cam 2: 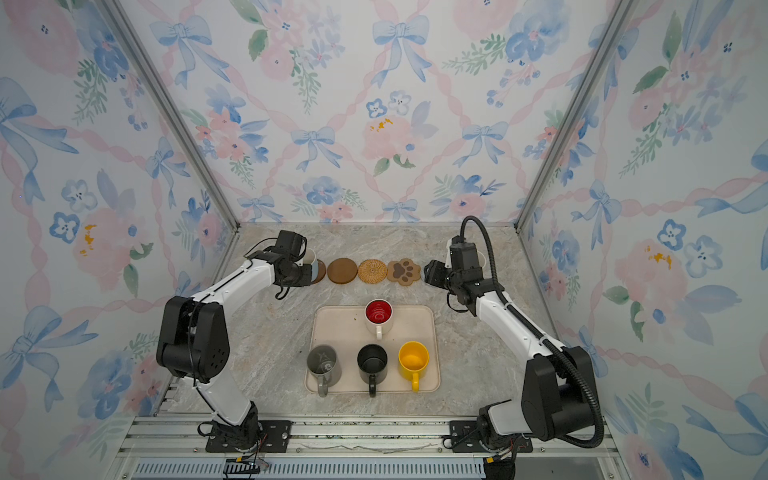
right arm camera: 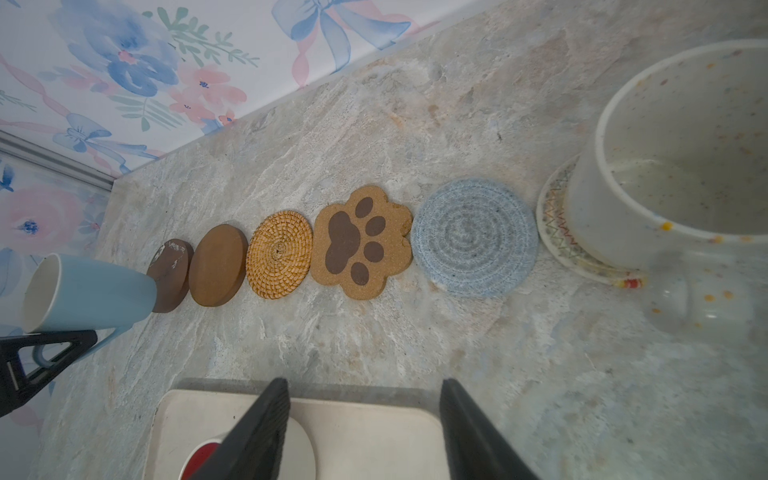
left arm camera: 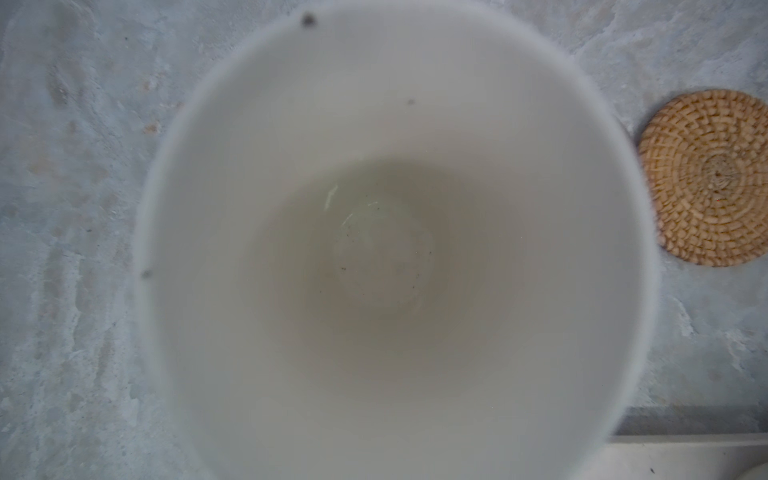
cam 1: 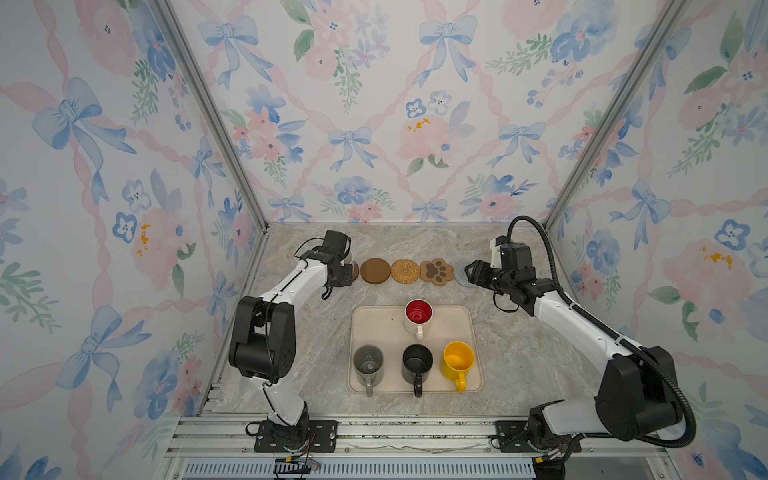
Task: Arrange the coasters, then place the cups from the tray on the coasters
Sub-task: 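Lift the light-blue-handled mug with the left gripper and carry it over the chipped coaster, then lower the light-blue-handled mug onto the chipped wooden coaster and release it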
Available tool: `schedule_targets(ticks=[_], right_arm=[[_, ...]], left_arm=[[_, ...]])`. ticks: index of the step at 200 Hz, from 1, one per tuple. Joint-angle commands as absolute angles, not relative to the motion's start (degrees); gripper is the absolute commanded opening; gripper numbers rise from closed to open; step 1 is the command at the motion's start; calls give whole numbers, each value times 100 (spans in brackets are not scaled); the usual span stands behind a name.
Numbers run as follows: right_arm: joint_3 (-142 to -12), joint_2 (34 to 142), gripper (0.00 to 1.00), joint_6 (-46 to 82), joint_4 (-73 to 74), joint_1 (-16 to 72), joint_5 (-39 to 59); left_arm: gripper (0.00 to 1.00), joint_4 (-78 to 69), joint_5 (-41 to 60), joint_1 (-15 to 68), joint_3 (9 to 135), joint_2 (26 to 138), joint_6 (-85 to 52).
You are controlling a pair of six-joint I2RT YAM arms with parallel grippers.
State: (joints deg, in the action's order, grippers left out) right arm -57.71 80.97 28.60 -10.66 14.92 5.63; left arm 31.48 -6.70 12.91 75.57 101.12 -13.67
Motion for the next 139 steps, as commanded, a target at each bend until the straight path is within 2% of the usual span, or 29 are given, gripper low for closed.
schedule_targets(ticks=[1,139], right_arm=[[-5678,7994,61,2909,-1063,1406,585],[-5712,8057,60,2913,-1127,1368,583]], left_arm=[[0,2962,-529,1239,7880,10163,-1274],[0,2969,-497,1052,8384,10763,-1239]])
